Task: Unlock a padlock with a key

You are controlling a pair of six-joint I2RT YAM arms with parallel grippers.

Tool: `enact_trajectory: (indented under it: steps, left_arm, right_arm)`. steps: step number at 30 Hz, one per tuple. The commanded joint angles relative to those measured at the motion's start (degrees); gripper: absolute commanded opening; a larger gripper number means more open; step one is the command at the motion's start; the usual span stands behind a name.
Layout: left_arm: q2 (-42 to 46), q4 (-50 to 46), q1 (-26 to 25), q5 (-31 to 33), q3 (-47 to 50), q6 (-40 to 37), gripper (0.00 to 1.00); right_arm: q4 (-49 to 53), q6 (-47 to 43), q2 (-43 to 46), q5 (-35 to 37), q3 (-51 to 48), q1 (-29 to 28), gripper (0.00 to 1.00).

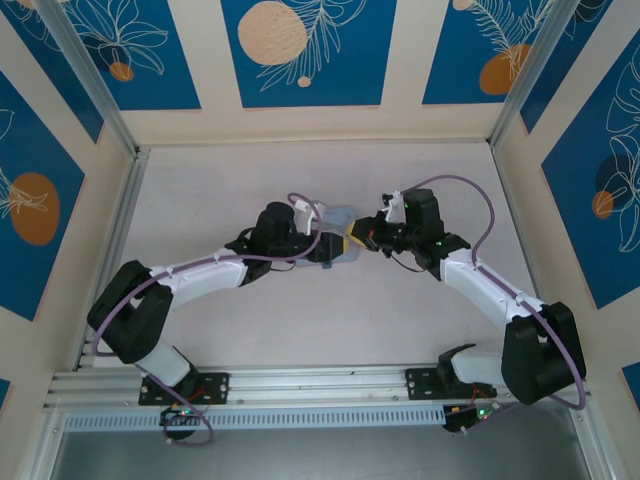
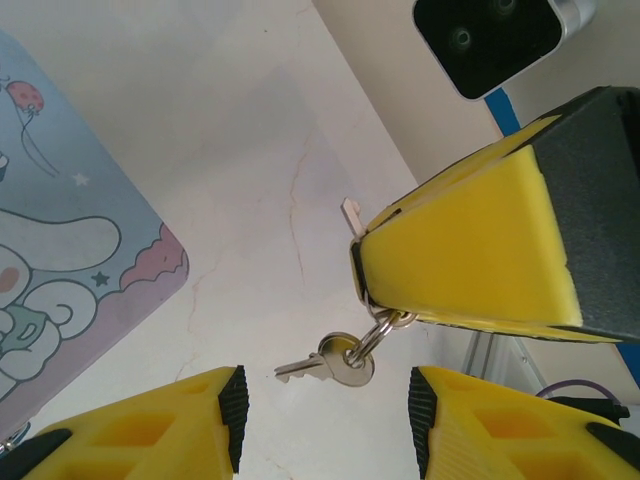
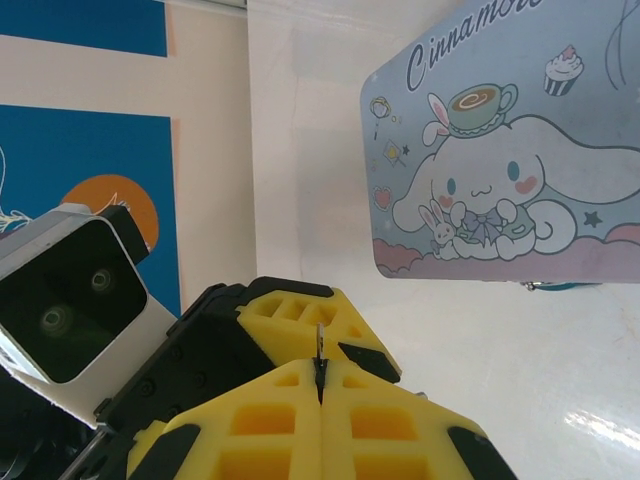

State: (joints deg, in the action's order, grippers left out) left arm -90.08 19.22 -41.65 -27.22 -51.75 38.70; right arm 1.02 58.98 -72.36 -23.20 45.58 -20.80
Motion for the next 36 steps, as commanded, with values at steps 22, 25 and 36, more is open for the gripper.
enact_trajectory:
  steps: [22, 25, 36]
  left_arm:
    - [-2.2, 4.33, -1.35, 3.38, 0.53, -3.75, 0.4]
    - [-2.72, 4.2, -1.42, 3.49, -0.06, -3.98, 0.4]
    - [-0.42, 4.82, -1.35, 4.84, 2.02, -2.02, 0.4]
  right_arm:
    - [-0.02, 1.93, -1.03, -1.59, 2.52, -1.65, 0.0]
    - [0.03, 1.86, -1.07, -1.58, 2.5, -1.7, 0.0]
    - [0.65, 2.01, -0.76, 0.16, 2.28, -0.1, 0.0]
